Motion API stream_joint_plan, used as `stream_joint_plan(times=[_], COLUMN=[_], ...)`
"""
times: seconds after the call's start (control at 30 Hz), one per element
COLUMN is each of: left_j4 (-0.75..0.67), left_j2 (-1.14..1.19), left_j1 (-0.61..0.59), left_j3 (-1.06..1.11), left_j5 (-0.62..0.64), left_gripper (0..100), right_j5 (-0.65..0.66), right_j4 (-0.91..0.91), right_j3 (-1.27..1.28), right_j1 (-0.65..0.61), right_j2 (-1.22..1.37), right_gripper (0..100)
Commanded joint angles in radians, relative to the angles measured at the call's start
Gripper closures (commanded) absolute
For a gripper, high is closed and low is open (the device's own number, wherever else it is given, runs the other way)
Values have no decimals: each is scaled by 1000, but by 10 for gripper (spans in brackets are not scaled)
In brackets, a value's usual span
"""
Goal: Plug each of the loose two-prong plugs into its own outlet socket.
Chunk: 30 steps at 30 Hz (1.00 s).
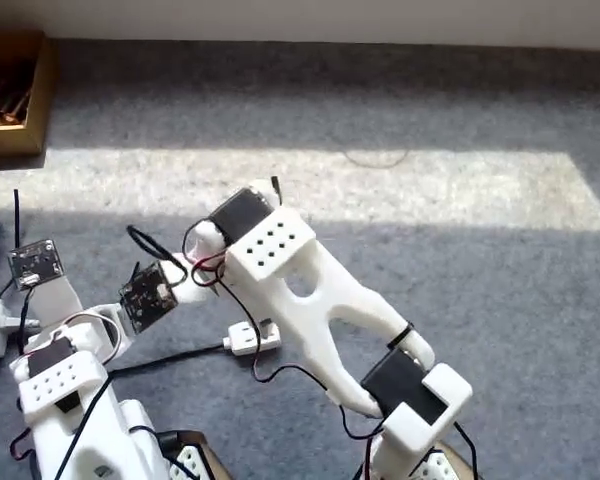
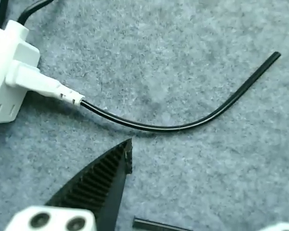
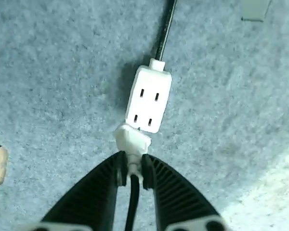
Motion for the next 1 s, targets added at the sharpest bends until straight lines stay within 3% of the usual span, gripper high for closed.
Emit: stream_joint_plan(times=[0.0,0.77,0.97], left_j4=[-14,-14,-12], left_j2=[-7,-7,-7], left_j1=[-2,33,33], left_j3=[10,25,25], left_j5=[-12,-68,-68], left_gripper=[437,437,437], right_j5=[34,126,144], right_j4=[-53,-67,-143], right_j3=[-35,-35,42], right_j1=[-16,47,48], right_j2=[-15,50,48], right_gripper=[991,991,991])
